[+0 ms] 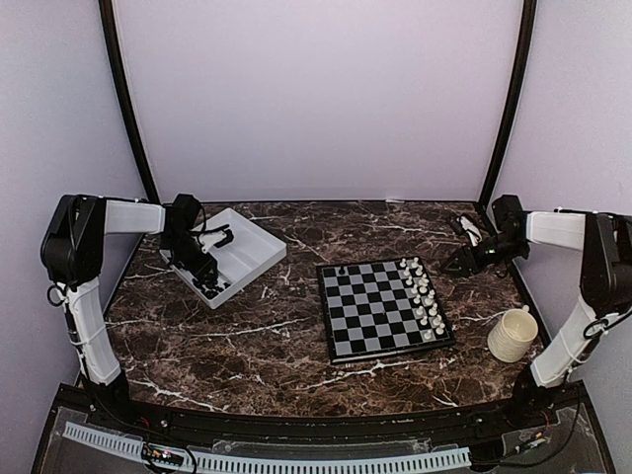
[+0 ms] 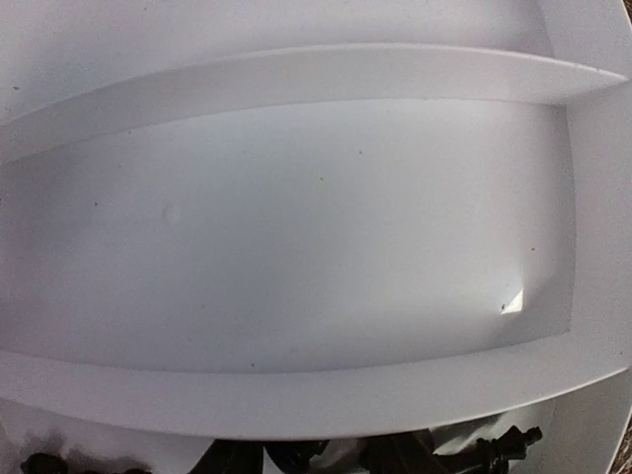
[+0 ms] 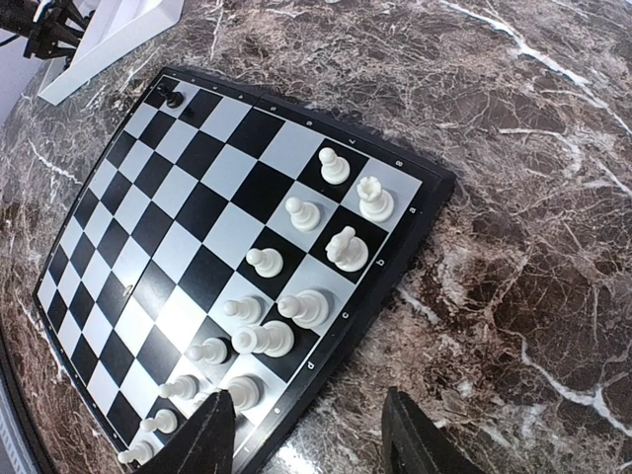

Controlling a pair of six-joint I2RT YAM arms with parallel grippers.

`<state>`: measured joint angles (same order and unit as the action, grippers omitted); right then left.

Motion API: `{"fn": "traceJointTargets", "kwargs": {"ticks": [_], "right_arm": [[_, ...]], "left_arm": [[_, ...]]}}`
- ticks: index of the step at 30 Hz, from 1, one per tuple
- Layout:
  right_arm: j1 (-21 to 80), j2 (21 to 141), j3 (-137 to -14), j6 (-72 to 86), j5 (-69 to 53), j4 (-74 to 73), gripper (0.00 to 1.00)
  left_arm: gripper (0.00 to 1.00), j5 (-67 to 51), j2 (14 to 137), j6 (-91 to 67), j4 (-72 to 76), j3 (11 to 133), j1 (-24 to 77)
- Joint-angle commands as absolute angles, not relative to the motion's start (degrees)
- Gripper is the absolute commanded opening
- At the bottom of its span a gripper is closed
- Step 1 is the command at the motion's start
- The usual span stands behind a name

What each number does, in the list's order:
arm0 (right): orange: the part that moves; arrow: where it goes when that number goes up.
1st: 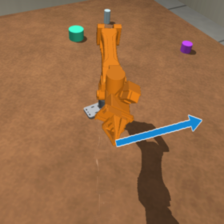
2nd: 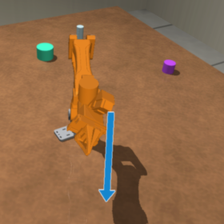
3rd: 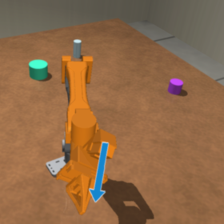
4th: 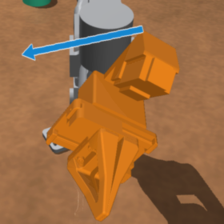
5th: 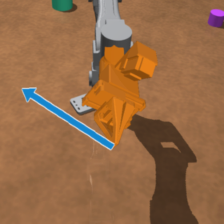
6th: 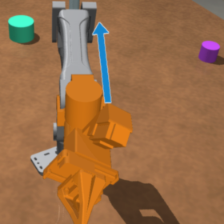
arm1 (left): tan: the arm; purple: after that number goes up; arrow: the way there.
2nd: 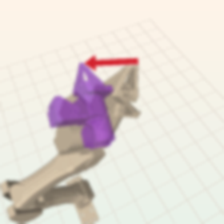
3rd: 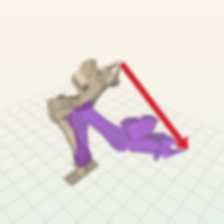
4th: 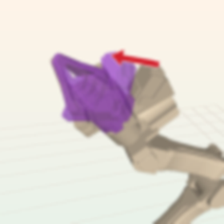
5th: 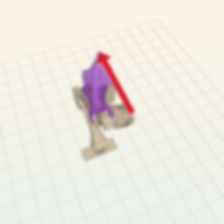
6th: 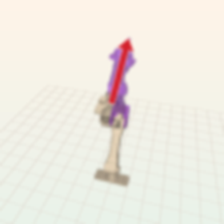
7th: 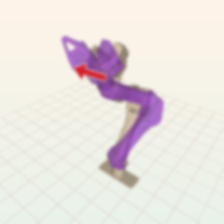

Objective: Set up the chess pieces on the board

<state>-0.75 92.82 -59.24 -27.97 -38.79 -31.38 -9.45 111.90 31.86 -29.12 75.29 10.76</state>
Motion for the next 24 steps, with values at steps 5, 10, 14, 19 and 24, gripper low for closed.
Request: {"fn": "traceJointTargets", "kwargs": {"ticks": [5, 10, 14, 19, 24], "right_arm": [[-0.35, 94.42, -60.80, -27.77, -39.81, -31.97, 0.52], [-0.35, 94.75, -60.91, -28.04, -39.99, -32.17, 0.52], [-0.35, 94.66, -60.84, -28.15, -40.00, -32.24, 0.52], [-0.35, 94.57, -60.77, -28.17, -39.90, -32.18, 0.52], [-0.35, 94.61, -60.83, -28.04, -39.82, -32.34, 0.52]], "left_arm": [[0.39, -9.24, 103.44, 29.34, -28.66, 69.58, 10.81], [0.41, -8.29, 102.44, 28.25, -28.67, 69.45, 10.81], [0.41, -8.10, 104.15, 28.20, -29.22, 70.38, 10.81], [0.42, -7.45, 107.16, 28.40, -29.67, 72.39, 10.94], [0.41, -8.44, 109.82, 28.83, -30.31, 73.64, 11.12]]}}
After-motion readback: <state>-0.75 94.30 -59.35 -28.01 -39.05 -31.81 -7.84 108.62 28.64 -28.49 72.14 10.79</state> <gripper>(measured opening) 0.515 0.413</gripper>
